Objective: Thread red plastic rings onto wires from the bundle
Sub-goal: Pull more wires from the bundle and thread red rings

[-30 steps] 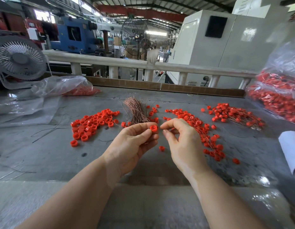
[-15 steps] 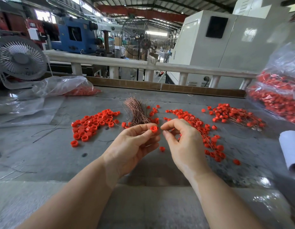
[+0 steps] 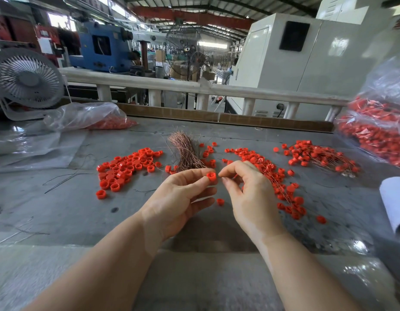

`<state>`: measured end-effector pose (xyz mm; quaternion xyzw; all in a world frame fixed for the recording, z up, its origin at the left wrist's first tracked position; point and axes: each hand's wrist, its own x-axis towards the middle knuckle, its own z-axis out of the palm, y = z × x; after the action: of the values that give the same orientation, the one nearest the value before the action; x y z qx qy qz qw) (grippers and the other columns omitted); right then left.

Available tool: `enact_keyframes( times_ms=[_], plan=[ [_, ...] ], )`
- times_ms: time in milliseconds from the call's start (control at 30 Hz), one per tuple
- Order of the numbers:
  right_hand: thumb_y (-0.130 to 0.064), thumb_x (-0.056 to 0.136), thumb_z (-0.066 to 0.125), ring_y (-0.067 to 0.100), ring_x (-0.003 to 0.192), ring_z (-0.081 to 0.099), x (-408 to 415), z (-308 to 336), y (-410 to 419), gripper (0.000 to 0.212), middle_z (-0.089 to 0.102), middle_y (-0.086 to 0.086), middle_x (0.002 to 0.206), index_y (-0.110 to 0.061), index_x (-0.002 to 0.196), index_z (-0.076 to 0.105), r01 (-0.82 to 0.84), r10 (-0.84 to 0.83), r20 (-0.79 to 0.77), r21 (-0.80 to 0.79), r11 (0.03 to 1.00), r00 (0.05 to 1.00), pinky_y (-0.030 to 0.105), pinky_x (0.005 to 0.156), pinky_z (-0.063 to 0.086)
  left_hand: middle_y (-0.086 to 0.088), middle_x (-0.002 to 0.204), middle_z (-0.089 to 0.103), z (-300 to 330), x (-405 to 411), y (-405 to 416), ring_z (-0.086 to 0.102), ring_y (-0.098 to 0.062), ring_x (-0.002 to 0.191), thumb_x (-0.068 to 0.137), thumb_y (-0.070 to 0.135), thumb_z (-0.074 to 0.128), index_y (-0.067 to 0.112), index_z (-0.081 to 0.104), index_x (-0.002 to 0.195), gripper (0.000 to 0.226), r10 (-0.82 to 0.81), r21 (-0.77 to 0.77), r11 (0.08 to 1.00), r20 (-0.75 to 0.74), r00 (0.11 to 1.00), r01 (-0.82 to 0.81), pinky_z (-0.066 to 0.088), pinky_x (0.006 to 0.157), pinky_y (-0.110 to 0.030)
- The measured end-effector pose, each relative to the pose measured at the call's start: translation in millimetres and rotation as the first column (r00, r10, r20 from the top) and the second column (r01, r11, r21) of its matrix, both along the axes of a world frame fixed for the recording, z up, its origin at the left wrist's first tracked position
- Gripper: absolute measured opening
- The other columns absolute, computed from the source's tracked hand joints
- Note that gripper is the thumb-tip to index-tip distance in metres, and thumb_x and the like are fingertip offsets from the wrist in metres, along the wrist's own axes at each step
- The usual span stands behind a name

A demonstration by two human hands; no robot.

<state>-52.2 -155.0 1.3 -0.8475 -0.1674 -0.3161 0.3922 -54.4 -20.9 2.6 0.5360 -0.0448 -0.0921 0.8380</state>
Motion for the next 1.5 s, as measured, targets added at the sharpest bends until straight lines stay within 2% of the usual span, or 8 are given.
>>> enact_keyframes(
  times_ms=[300, 533, 700, 1000, 1200, 1300, 1400, 1500],
  plan=[
    [0.000, 0.084, 0.061, 0.013, 0.077, 0.058, 0.0, 0.6, 0.6, 0.014, 0.059, -0.007, 0.082, -0.013, 0.082, 0.067, -0.010, 0.010, -0.023, 0.025, 1.000, 1.000, 0.027, 0.072, 0.046, -0.005, 0.068, 0.065, 2.4, 3.1, -0.7, 0.063, -0.009, 0.059, 0.085, -0.001, 0.049, 0.002, 0.063, 0.089, 0.015, 0.006, -0.193, 0.981, -0.012, 1.000, -0.008, 0.057, 0.065, -0.022],
    [0.001, 0.084, 0.062, 0.012, 0.074, 0.055, 0.3, 0.6, 0.7, 0.015, 0.058, -0.007, 0.079, -0.011, 0.084, 0.070, -0.011, 0.012, 0.037, -0.023, 1.000, 0.999, 0.022, 0.068, 0.044, -0.010, 0.070, 0.069, 5.4, 5.0, 2.7, 0.069, -0.013, 0.067, 0.079, -0.005, 0.049, -0.003, 0.062, 0.090, 0.017, -0.023, -0.371, 0.928, -0.085, 0.996, -0.011, 0.057, 0.061, -0.021],
    [0.001, 0.083, 0.063, 0.016, 0.075, 0.058, 1.1, -1.5, -0.1, 0.014, 0.063, -0.002, 0.081, -0.011, 0.085, 0.071, -0.022, 0.025, 0.057, -0.043, 0.999, 0.998, 0.028, 0.068, 0.046, -0.013, 0.072, 0.069, 6.6, 3.7, 3.6, 0.070, -0.015, 0.068, 0.071, -0.004, 0.052, -0.004, 0.063, 0.088, 0.020, -0.030, -0.429, 0.903, -0.125, 0.992, -0.026, 0.057, 0.059, -0.021],
    [-0.004, 0.083, 0.065, 0.016, 0.075, 0.059, 1.6, -4.4, 2.1, 0.013, 0.066, -0.003, 0.079, -0.015, 0.084, 0.070, -0.060, 0.060, -0.058, -0.003, 0.998, 0.997, 0.037, 0.071, 0.047, -0.017, 0.079, 0.070, 7.7, 1.3, 4.8, 0.071, -0.019, 0.076, 0.068, -0.004, 0.052, -0.003, 0.074, 0.071, 0.022, -0.090, -0.445, 0.895, -0.116, 0.989, 0.029, 0.058, 0.064, -0.022],
    [-0.012, 0.084, 0.066, 0.002, 0.061, 0.051, -1.1, -0.5, 4.6, 0.015, 0.055, -0.023, 0.057, -0.023, 0.074, 0.065, -0.139, 0.156, -0.150, 0.117, 0.983, 0.976, 0.044, 0.064, 0.051, -0.014, 0.078, 0.071, 7.5, -0.2, 3.8, 0.071, -0.017, 0.074, 0.067, -0.001, 0.055, 0.001, 0.075, 0.072, 0.021, -0.098, -0.392, 0.918, -0.066, 0.993, 0.064, 0.057, 0.065, -0.021],
    [-0.011, 0.083, 0.067, 0.003, 0.065, 0.054, -0.4, -0.8, 3.9, 0.013, 0.061, -0.018, 0.064, -0.022, 0.076, 0.067, -0.107, 0.123, -0.178, 0.101, 0.989, 0.976, 0.036, 0.067, 0.052, -0.012, 0.078, 0.071, 6.3, 1.6, 4.5, 0.071, -0.017, 0.073, 0.067, 0.002, 0.057, 0.003, 0.075, 0.073, 0.019, -0.071, -0.368, 0.928, -0.036, 0.997, 0.053, 0.057, 0.066, -0.022],
    [-0.003, 0.082, 0.066, 0.001, 0.069, 0.056, 2.7, -2.6, 0.1, 0.018, 0.064, -0.011, 0.076, -0.021, 0.083, 0.066, 0.019, -0.006, -0.174, 0.075, 0.997, 0.985, 0.011, 0.065, 0.045, -0.012, 0.078, 0.071, 4.8, 4.4, 4.9, 0.071, -0.017, 0.072, 0.067, 0.003, 0.058, 0.001, 0.071, 0.080, 0.018, -0.008, -0.361, 0.932, -0.031, 0.999, -0.004, 0.058, 0.066, -0.023],
    [0.001, 0.081, 0.065, 0.010, 0.077, 0.058, 5.2, -2.1, -3.4, 0.023, 0.064, -0.004, 0.089, -0.020, 0.090, 0.064, 0.118, -0.099, -0.192, 0.089, 0.989, 0.976, 0.024, 0.075, 0.051, -0.011, 0.074, 0.071, 3.1, 8.1, 6.1, 0.070, -0.015, 0.068, 0.072, 0.004, 0.057, 0.000, 0.064, 0.087, 0.018, 0.098, -0.350, 0.931, -0.041, 0.994, -0.106, 0.057, 0.062, -0.020]
  ],
)
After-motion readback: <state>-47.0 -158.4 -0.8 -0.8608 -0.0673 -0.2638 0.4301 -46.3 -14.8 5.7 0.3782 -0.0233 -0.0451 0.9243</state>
